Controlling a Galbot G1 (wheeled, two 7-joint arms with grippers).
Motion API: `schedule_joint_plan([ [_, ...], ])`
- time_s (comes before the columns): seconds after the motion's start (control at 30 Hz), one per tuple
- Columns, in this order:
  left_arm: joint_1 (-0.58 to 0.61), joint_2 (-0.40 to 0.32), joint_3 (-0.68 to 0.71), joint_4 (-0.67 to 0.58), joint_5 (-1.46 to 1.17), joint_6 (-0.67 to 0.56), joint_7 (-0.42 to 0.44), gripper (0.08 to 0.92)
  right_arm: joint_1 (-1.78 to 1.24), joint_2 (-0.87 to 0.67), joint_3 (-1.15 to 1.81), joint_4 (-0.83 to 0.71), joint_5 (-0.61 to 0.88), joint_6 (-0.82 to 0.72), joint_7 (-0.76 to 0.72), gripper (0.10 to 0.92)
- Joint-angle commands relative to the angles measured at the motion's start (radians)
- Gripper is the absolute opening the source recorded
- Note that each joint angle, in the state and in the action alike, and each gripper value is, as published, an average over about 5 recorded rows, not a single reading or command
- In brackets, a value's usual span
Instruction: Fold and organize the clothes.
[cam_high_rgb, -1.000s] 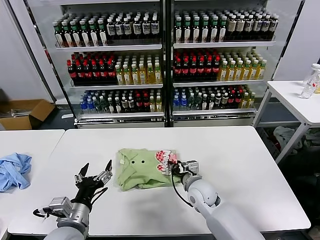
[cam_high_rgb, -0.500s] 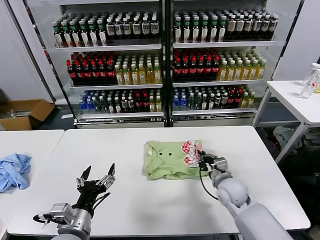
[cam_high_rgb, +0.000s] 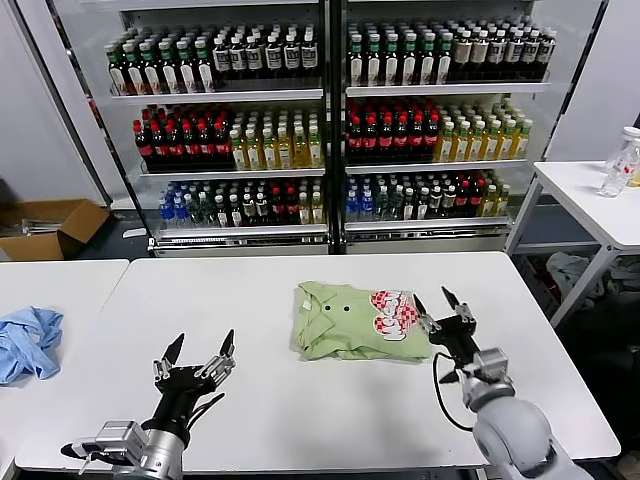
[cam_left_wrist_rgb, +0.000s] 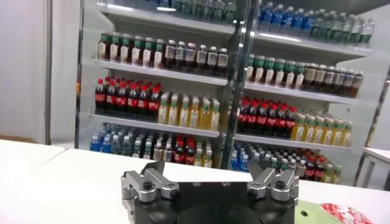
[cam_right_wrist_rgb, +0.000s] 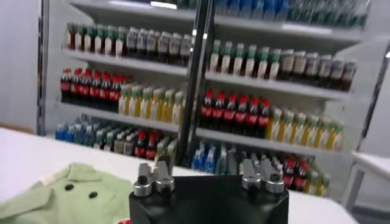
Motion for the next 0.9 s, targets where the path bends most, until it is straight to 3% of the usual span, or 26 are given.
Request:
schedule_joint_plan([
  [0.03,0.056,-0.011,0.005,-0.053,0.058,-0.014,0.037,0.822,-0.290,0.063,0.161,0.241,-0.101,0.121,0.007,0.632],
  [0.27,0.063,-0.008,0.004,-0.055,0.059,-0.019,0.044,0.823,-0.340,0.086,0.158,0.267,-0.103,0.107,0.019,0.804],
  [0.9,0.082,-0.002,-0.014,-0.087,0.065,-0.038,0.058,0.823,-0.355,0.106,0.155,0.279,-0.089,0.073,0.028,0.823],
])
